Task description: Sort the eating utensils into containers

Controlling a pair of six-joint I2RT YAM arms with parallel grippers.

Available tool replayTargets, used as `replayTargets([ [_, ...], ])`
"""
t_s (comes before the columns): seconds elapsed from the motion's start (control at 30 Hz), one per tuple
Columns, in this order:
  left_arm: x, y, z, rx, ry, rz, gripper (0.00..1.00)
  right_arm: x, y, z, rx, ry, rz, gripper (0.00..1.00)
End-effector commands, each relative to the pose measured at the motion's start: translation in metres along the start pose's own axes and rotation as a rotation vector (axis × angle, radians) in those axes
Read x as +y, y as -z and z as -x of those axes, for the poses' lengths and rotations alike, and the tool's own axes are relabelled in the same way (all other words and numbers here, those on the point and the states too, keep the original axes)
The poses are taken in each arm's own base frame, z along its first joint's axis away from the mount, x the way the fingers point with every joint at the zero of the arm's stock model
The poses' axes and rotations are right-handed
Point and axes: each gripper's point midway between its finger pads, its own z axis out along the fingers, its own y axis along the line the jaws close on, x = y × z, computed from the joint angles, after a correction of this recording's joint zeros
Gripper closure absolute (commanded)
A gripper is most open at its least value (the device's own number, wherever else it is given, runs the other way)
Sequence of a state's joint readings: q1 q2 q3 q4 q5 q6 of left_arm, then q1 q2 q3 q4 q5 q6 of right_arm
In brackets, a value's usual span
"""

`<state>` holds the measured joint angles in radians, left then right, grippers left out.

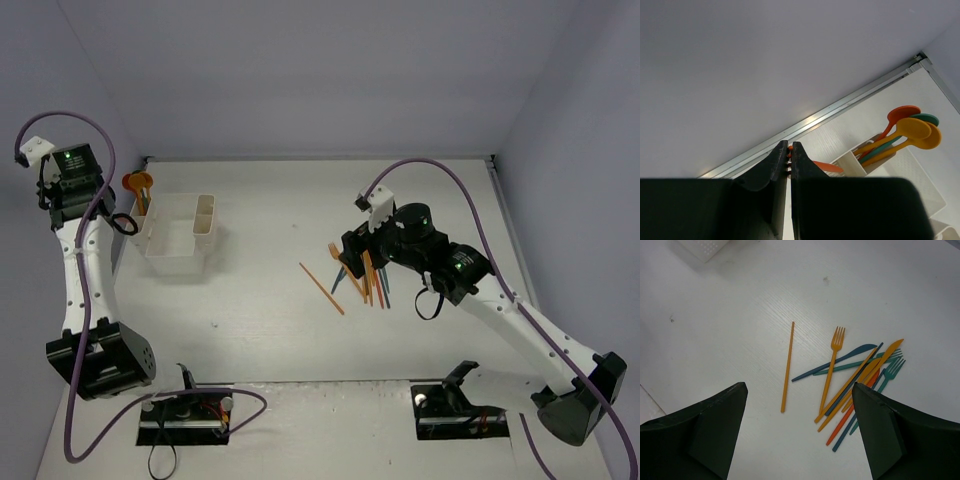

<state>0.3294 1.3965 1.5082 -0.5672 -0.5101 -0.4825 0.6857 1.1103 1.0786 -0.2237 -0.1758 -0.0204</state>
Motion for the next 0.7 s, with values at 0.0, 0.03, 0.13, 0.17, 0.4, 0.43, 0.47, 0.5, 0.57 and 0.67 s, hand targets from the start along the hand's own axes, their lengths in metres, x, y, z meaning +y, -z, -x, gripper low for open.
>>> replayTargets([
  [0.0, -0.015, -0.005, 0.021, -0.078, 0.077, -0.053, 1.00, -0.011, 0.001, 0.012, -0.044, 0.003, -0.047, 0.16],
  [0.03, -0.015, -0.007, 0.016, -0.069, 0.070, -0.050, 1.00, -0.011, 0.000, 0.011, -0.043, 0.004, -0.049, 0.16],
  [0.13, -0.013, -0.017, -0.007, -0.029, 0.049, -0.035, 1.00, -0.014, -0.003, 0.008, -0.030, 0.007, -0.060, 0.16],
  [0.17, -0.012, -0.018, -0.013, -0.018, 0.046, -0.032, 1.00, -0.015, -0.004, 0.007, -0.026, 0.007, -0.063, 0.16],
  [0.4, -0.018, -0.029, -0.045, 0.029, 0.041, -0.063, 1.00, -0.016, -0.009, 0.004, -0.010, 0.005, -0.065, 0.16],
  [0.43, -0.018, -0.031, -0.048, 0.034, 0.047, -0.069, 0.97, -0.016, -0.011, 0.002, -0.005, 0.005, -0.066, 0.16],
  [0.47, -0.019, -0.031, -0.051, 0.038, 0.051, -0.074, 0.95, -0.017, -0.012, 0.001, 0.000, 0.003, -0.069, 0.16],
  [0.5, -0.019, -0.030, -0.052, 0.040, 0.054, -0.078, 0.93, -0.018, -0.012, 0.000, 0.003, 0.001, -0.073, 0.16],
  [0.57, -0.019, -0.027, -0.050, 0.031, 0.060, -0.086, 0.79, -0.019, -0.014, -0.002, 0.009, -0.006, -0.082, 0.16],
  [0.67, -0.014, -0.020, -0.042, 0.007, 0.065, -0.081, 0.63, -0.021, -0.015, -0.004, 0.015, -0.021, -0.098, 0.16],
])
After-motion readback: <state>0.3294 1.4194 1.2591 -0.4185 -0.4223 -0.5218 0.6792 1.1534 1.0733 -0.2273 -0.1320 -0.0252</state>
